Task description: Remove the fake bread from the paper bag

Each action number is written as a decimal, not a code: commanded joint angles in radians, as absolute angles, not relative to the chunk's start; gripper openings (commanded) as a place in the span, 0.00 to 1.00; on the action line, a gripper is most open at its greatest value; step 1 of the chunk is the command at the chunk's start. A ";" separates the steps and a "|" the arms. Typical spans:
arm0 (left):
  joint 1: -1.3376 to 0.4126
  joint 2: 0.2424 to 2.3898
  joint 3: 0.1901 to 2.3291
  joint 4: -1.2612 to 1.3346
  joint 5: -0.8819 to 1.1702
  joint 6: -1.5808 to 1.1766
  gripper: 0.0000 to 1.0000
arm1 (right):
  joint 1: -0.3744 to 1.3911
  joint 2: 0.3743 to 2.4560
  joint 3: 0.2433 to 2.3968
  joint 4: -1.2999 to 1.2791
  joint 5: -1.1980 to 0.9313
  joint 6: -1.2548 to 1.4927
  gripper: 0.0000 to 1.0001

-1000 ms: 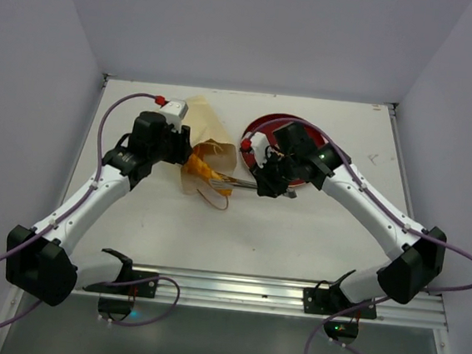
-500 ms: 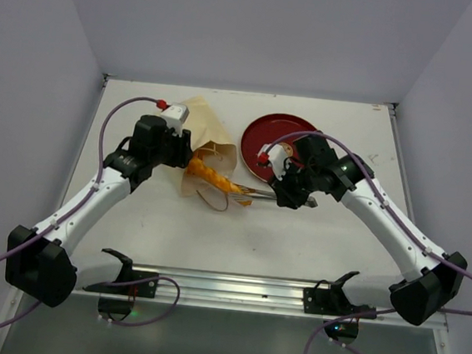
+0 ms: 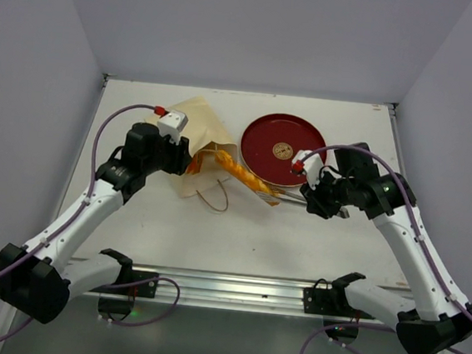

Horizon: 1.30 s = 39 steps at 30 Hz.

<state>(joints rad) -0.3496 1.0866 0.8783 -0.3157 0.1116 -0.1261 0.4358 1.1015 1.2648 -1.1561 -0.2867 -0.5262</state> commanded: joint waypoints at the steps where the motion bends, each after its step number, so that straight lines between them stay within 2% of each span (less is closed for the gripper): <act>1: -0.353 1.052 0.867 -0.279 0.137 -0.086 0.52 | 0.400 1.051 1.235 -1.195 -0.282 -0.577 0.00; 6: -0.353 1.017 0.850 -0.282 0.126 -0.086 0.56 | 0.356 0.997 1.192 -1.216 -0.238 -0.610 0.00; 13: -0.353 0.913 0.732 -0.219 0.115 -0.083 0.57 | 0.336 0.930 1.196 -1.243 -0.160 -0.614 0.00; 22: -0.353 0.792 0.640 -0.143 0.132 -0.081 0.59 | 0.249 0.962 1.241 -1.180 -0.051 -0.595 0.00; 29: -0.353 0.759 0.632 -0.153 0.129 -0.089 0.63 | 0.199 1.106 1.276 -0.973 -0.040 -0.575 0.00; 35: -0.353 0.736 0.629 -0.160 0.095 -0.089 0.64 | 0.196 1.314 1.319 -0.724 0.073 -0.574 0.00; 39: -0.353 0.732 0.629 -0.160 0.089 -0.087 0.64 | 0.195 1.417 1.356 -0.651 0.120 -0.575 0.00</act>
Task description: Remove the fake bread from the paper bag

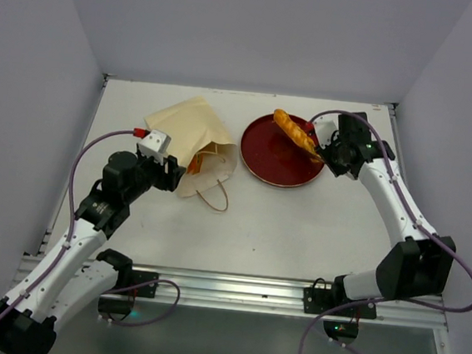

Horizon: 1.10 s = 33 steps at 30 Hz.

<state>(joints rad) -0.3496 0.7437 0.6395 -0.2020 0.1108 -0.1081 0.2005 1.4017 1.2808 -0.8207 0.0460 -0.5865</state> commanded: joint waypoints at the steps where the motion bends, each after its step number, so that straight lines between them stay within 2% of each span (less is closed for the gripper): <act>1: -0.353 0.732 0.629 -0.160 0.089 -0.089 0.64 | 0.195 1.446 1.359 -0.638 0.129 -0.577 0.00; 11: -0.353 0.732 0.629 -0.156 0.089 -0.086 0.64 | 0.193 1.520 1.293 -0.517 0.213 -0.652 0.01; 18: -0.353 0.738 0.629 -0.156 0.086 -0.086 0.65 | 0.195 1.520 1.247 -0.514 0.172 -0.657 0.16; 22: -0.353 0.738 0.627 -0.156 0.087 -0.087 0.65 | 0.195 1.509 1.229 -0.523 0.149 -0.657 0.20; 24: -0.353 0.739 0.626 -0.156 0.087 -0.086 0.65 | 0.195 1.505 1.223 -0.526 0.146 -0.655 0.28; 29: -0.353 0.741 0.627 -0.158 0.089 -0.086 0.65 | 0.195 1.500 1.226 -0.563 0.108 -0.641 0.38; 33: -0.353 0.739 0.626 -0.158 0.089 -0.087 0.65 | 0.195 1.485 1.230 -0.581 0.083 -0.623 0.43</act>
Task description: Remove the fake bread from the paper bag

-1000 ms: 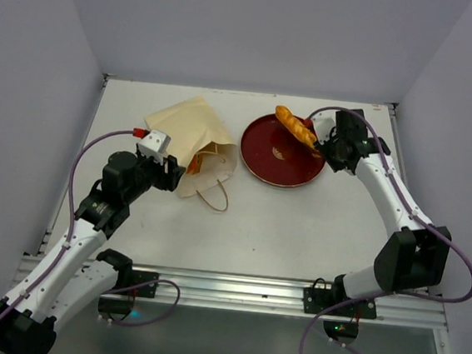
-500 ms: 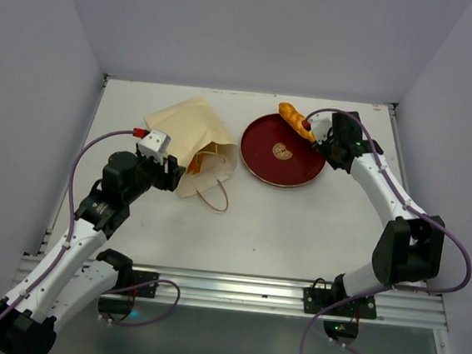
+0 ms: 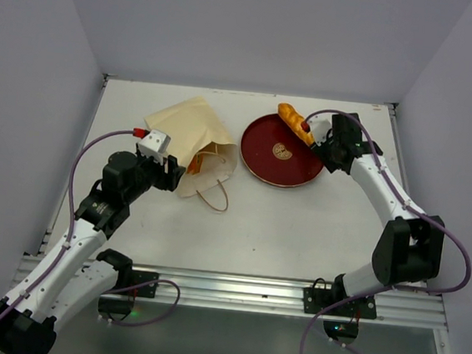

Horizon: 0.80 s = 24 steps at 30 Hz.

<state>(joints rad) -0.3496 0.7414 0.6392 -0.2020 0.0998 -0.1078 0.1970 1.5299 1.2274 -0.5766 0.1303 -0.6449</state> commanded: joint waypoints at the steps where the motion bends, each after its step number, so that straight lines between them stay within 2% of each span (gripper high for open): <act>1: -0.353 0.738 0.626 -0.158 0.089 -0.087 0.65 | 0.195 1.480 1.230 -0.584 0.074 -0.620 0.44; 12: -0.353 0.739 0.627 -0.156 0.097 -0.084 0.65 | 0.195 1.408 1.270 -0.655 0.006 -0.574 0.51; 20: -0.353 0.749 0.624 -0.150 0.132 -0.083 0.65 | 0.195 1.365 1.278 -0.699 -0.038 -0.561 0.50; 24: -0.353 0.762 0.626 -0.138 0.140 -0.077 0.65 | 0.196 1.307 1.302 -0.799 -0.196 -0.554 0.45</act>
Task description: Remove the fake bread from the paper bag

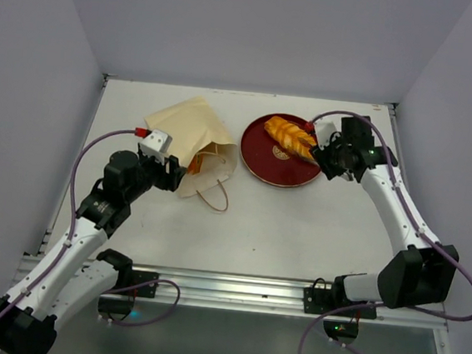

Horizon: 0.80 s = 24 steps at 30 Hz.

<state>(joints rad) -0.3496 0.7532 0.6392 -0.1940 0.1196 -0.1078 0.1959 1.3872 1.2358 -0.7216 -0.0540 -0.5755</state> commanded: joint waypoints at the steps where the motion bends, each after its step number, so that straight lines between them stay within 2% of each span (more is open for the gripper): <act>1: -0.353 0.767 0.630 -0.138 0.140 -0.077 0.65 | 0.196 1.296 1.307 -0.830 -0.295 -0.552 0.44; 6: -0.379 0.802 0.641 -0.140 0.129 -0.074 0.65 | 0.215 1.243 1.286 -0.989 -0.506 -0.561 0.42; 7: -0.391 0.811 0.640 -0.141 0.120 -0.074 0.68 | 0.219 1.235 1.276 -0.999 -0.524 -0.563 0.42; 12: -0.517 0.862 0.647 -0.161 -0.087 -0.100 0.70 | 0.233 1.216 1.258 -1.063 -0.624 -0.563 0.42; 16: -0.543 0.920 0.684 -0.161 -0.244 -0.132 0.69 | 0.261 1.221 1.252 -1.086 -0.660 -0.537 0.42; 24: -0.598 1.109 0.790 -0.140 -0.518 -0.163 0.61 | 0.395 1.282 1.236 -0.968 -0.680 -0.352 0.41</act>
